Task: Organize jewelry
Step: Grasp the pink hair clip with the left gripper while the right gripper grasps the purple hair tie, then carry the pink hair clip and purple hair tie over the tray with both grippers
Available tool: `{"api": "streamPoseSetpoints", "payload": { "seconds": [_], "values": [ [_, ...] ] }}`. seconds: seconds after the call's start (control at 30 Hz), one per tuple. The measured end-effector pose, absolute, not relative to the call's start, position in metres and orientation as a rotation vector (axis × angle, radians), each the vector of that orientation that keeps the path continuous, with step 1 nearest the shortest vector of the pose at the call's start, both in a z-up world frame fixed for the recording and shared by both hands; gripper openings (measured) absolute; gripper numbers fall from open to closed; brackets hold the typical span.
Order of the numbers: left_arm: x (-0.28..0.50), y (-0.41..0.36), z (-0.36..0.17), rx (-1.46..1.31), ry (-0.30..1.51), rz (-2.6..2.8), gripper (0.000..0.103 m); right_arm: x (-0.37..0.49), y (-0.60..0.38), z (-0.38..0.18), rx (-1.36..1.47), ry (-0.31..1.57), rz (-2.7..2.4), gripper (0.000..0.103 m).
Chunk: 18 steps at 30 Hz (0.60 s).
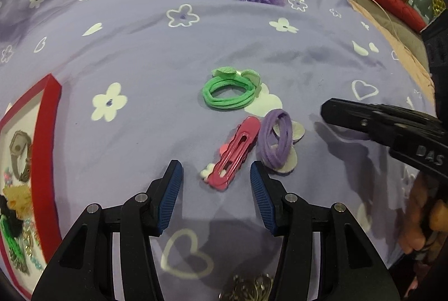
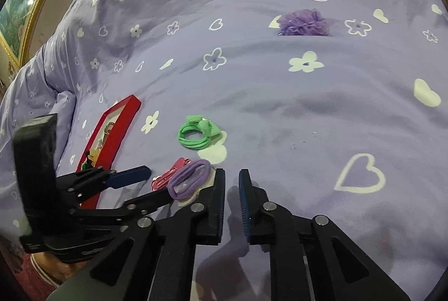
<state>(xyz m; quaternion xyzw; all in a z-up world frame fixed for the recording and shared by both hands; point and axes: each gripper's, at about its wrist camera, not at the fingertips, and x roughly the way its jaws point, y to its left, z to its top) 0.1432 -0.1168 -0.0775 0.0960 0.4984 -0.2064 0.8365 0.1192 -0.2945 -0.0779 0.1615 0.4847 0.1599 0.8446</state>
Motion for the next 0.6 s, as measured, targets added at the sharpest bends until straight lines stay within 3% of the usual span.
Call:
{"api": "streamPoseSetpoints", "payload": {
  "seconds": [0.07,0.17,0.27,0.6],
  "values": [
    [0.144,-0.117,-0.078,0.197,1.042,-0.444,0.029,0.118,-0.297,-0.077,0.349,1.022,0.332,0.015],
    [0.146,-0.115,-0.078,0.18,1.041,-0.449,0.02,0.116,-0.296,-0.077,0.353,1.02,0.336,0.022],
    [0.143,-0.107,-0.075,0.164,1.038,-0.442,0.02,0.116,-0.286,-0.076,0.34,1.024,0.36,0.039],
    [0.125,-0.057,-0.069,0.047,1.042,-0.371,0.02,0.128,-0.238,-0.09,0.276,1.054,0.413,0.046]
  ]
}}
